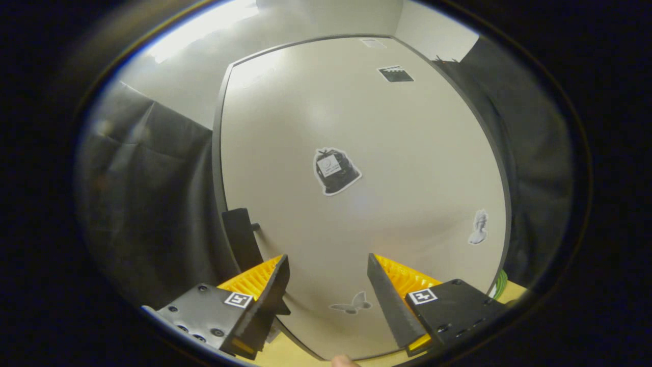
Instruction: Open the shoe cabinet door, grab the shoes and put them into the shoe cabinet, then close the shoe cabinet door.
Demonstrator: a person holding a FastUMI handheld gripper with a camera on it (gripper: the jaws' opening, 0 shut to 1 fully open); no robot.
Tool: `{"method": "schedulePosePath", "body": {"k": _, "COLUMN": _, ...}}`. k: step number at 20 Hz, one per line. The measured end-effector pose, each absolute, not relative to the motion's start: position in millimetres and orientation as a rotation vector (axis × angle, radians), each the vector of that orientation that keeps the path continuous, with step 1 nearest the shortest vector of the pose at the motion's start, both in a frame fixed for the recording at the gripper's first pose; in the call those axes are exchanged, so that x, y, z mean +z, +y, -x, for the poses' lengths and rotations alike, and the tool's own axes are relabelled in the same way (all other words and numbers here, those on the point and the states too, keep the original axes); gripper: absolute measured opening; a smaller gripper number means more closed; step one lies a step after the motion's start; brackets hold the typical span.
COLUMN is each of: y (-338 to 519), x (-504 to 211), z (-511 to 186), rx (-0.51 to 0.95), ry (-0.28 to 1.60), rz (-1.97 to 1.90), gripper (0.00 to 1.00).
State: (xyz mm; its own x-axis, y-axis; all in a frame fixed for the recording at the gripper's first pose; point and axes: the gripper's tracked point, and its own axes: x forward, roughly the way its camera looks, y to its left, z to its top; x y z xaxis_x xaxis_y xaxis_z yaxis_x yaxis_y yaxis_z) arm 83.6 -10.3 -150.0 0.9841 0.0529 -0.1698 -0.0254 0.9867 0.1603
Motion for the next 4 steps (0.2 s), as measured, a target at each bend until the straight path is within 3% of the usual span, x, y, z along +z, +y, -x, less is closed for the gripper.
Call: {"method": "schedulePosePath", "body": {"k": 4, "y": -6.2, "x": -139.3, "z": -73.8, "rx": 0.039, "ry": 0.171, "rz": -0.145, "gripper": 0.95}}
